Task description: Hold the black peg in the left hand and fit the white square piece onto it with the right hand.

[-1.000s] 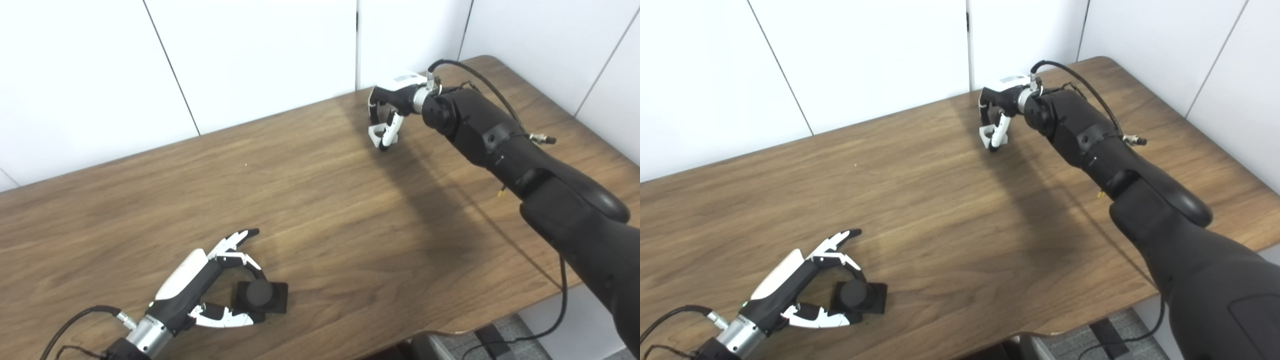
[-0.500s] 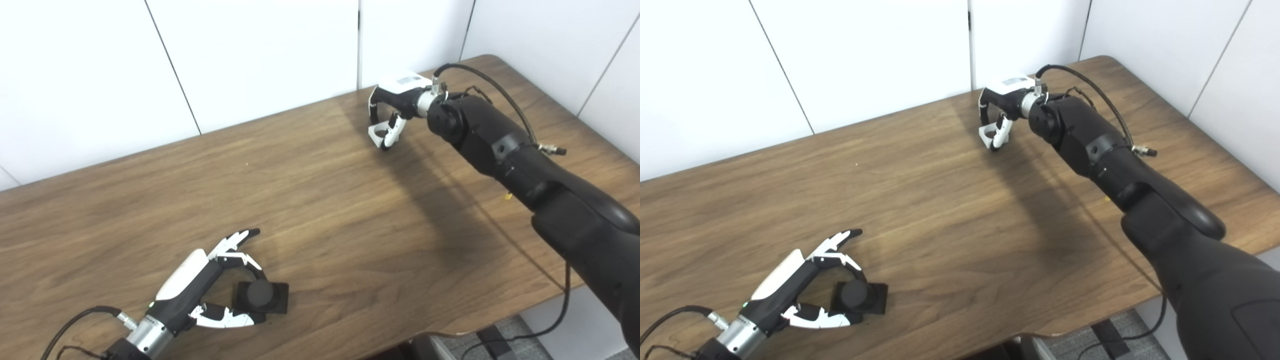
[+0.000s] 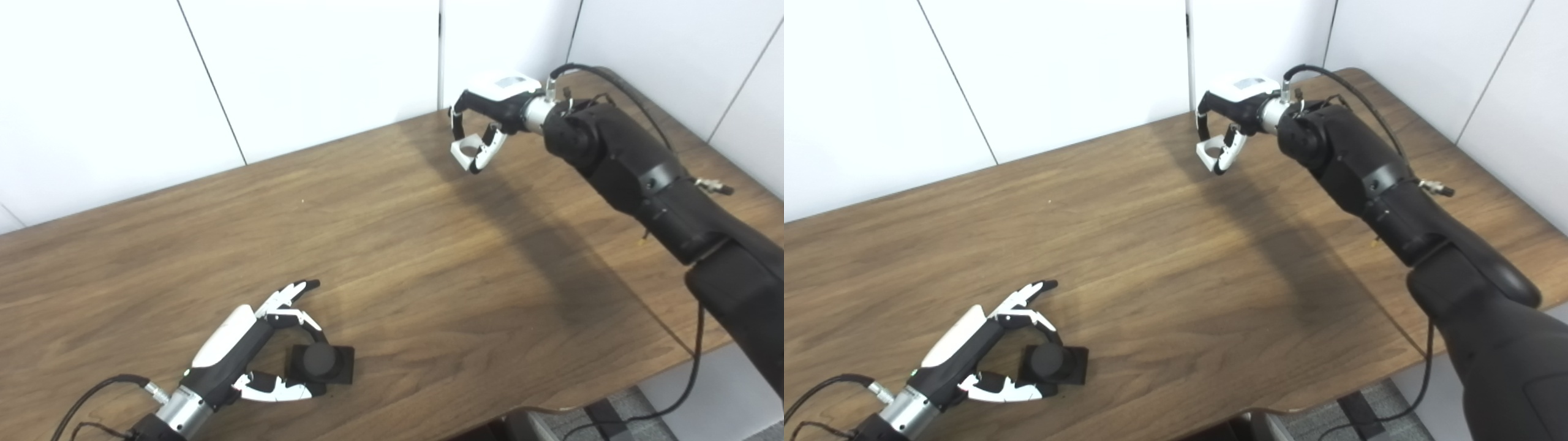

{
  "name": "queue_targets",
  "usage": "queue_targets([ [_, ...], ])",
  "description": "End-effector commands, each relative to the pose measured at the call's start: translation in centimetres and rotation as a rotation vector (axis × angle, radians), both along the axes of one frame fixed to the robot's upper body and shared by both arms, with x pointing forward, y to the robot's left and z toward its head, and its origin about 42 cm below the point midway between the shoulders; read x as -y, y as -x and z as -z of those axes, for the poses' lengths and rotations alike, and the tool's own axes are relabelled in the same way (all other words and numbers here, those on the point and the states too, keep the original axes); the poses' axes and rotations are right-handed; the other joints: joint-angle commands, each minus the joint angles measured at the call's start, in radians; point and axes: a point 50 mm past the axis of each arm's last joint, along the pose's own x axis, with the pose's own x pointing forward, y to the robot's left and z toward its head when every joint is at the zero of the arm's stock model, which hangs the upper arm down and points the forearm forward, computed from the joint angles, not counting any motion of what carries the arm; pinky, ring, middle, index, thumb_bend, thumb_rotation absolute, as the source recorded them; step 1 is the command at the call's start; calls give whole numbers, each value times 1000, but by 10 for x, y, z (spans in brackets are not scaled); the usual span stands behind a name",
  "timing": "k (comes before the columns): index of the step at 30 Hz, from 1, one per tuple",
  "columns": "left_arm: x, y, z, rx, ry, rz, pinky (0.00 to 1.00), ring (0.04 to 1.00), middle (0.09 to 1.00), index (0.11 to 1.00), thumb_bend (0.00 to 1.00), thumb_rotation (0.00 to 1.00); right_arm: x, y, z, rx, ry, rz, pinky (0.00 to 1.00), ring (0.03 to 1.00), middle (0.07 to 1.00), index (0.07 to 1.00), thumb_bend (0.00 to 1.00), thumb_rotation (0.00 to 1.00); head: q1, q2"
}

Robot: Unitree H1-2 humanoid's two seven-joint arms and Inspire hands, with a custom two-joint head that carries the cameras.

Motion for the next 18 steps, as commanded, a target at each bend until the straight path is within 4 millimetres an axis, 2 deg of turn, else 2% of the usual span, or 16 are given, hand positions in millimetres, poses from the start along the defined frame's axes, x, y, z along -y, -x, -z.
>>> queue_targets([
  [1,-4,-3,5,-6,-63,-1,1000,1000,978,489,521,69,-1,3,-42,106,-3,-74,834,866,803,485,514,142,1,2],
  [6,-2,-5,5,-6,-65,4,1000,1000,979,489,521,68,-16,18,-51,125,-15,-164,795,860,811,484,513,144,8,4],
  [11,3,-5,5,-2,-68,6,1000,1000,981,490,521,71,-29,33,-57,140,-49,-244,763,844,800,483,515,142,51,21],
  [18,11,-5,4,-11,-80,3,1000,1000,995,490,520,75,-45,57,-64,151,-118,-387,725,836,793,482,515,141,170,55],
])
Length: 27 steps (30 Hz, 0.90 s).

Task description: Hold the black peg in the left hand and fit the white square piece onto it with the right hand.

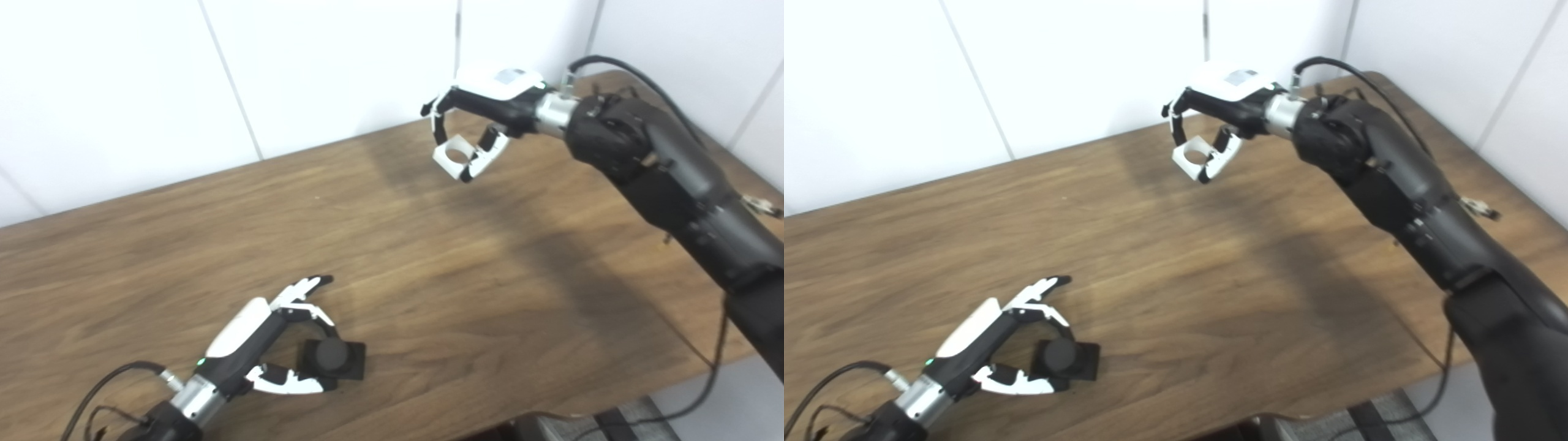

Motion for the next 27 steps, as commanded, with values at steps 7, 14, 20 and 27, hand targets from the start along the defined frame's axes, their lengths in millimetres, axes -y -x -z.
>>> queue_targets([
  [7,14,-3,4,-13,-82,0,1000,1000,1000,491,520,78,-21,27,-26,43,-62,-168,733,838,796,481,513,143,107,15],
  [14,24,-5,5,-13,-90,-1,1000,1000,1000,491,519,82,-35,45,-29,39,-79,-237,814,844,784,481,514,141,226,33],
  [20,34,-7,7,-19,-97,-5,1000,1000,1000,491,518,84,-41,52,-27,21,-69,-291,795,830,784,480,515,135,294,47],
  [27,40,-7,5,-22,-108,-8,1000,1000,1000,492,518,84,-56,63,-21,2,-64,-357,811,836,783,480,515,136,312,52],
])
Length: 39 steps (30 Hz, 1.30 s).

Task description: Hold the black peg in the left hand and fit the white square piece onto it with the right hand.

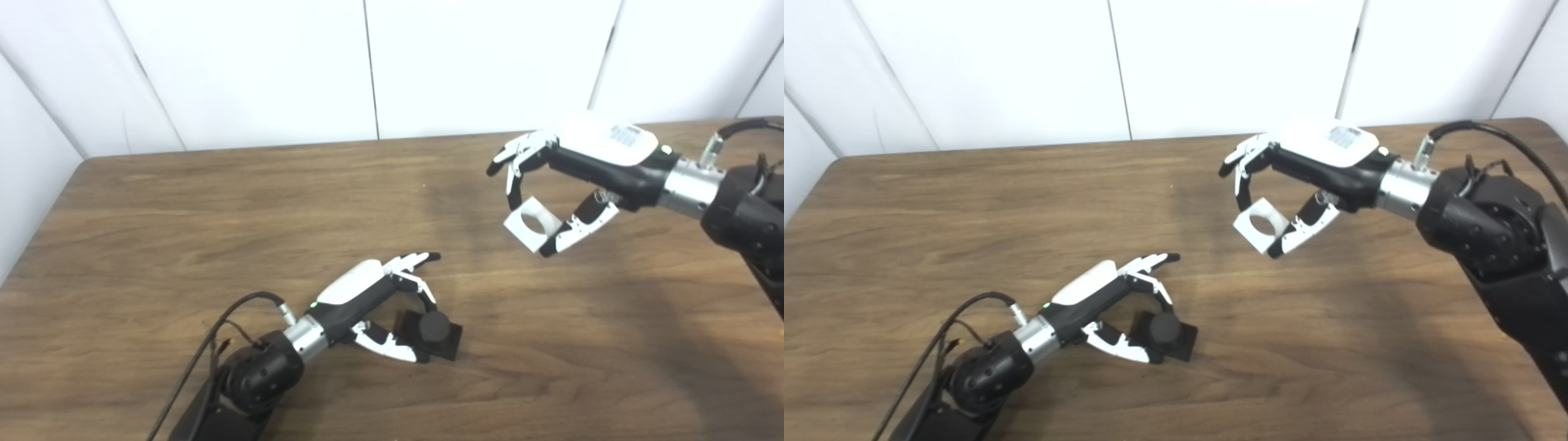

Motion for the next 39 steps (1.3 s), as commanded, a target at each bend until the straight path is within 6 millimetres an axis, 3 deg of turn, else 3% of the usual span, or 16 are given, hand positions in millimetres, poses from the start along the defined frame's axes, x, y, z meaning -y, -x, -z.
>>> queue_targets([
  [1,4,1,8,-15,-88,5,1000,1000,1000,492,518,84,-13,7,-18,67,-25,-64,808,835,782,480,516,136,0,2],
  [19,11,2,10,-23,-74,0,1000,1000,1000,491,520,80,-64,19,1,-14,-57,-165,820,845,785,480,516,138,-4,6],
  [39,13,3,9,-20,-70,0,1000,1000,1000,491,519,83,-82,31,32,-90,-26,-225,788,820,777,481,517,135,-12,17],
])
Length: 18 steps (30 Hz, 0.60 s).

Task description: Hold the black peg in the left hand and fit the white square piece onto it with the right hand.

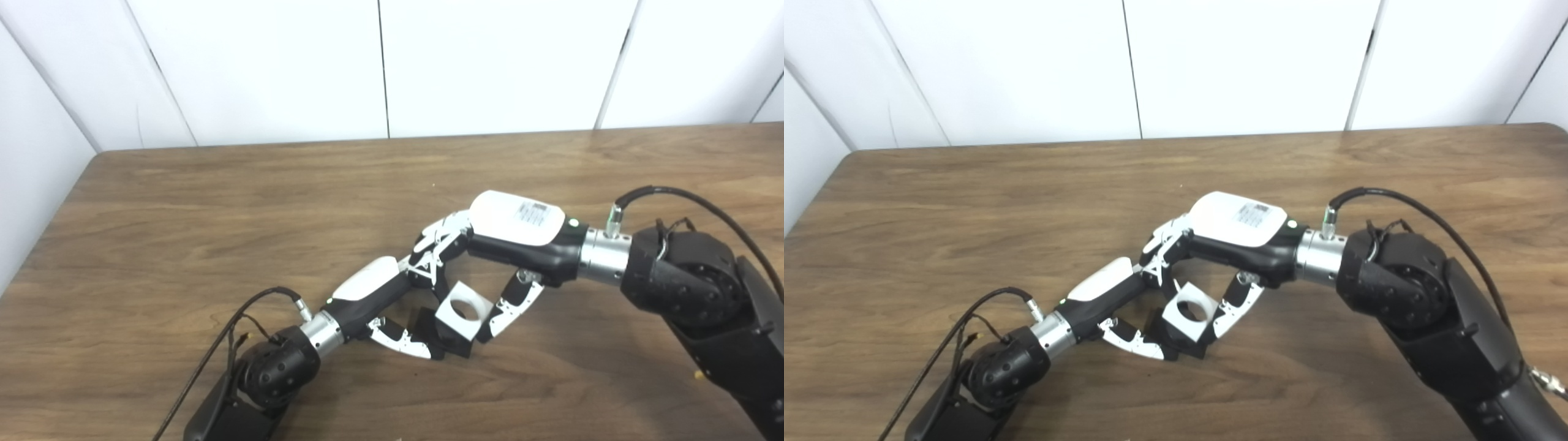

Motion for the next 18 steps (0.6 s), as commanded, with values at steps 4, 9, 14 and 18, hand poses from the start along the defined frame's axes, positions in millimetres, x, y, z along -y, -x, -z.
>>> queue_targets([
  [4,4,3,7,-14,-79,12,1000,1000,1000,491,519,83,-5,3,-10,56,-25,-28,777,818,775,481,518,135,3,4],
  [9,3,4,6,-8,-81,14,1000,1000,996,492,519,83,-6,4,-4,44,-11,-28,781,823,778,481,517,135,2,7],
  [14,4,4,6,-5,-86,16,1000,1000,985,492,518,83,-7,2,2,26,-18,-25,773,817,776,481,518,135,3,10],
  [18,5,4,6,-6,-91,16,1000,1000,982,492,518,85,-9,-1,5,19,-20,-20,778,819,776,481,517,135,3,10],
])
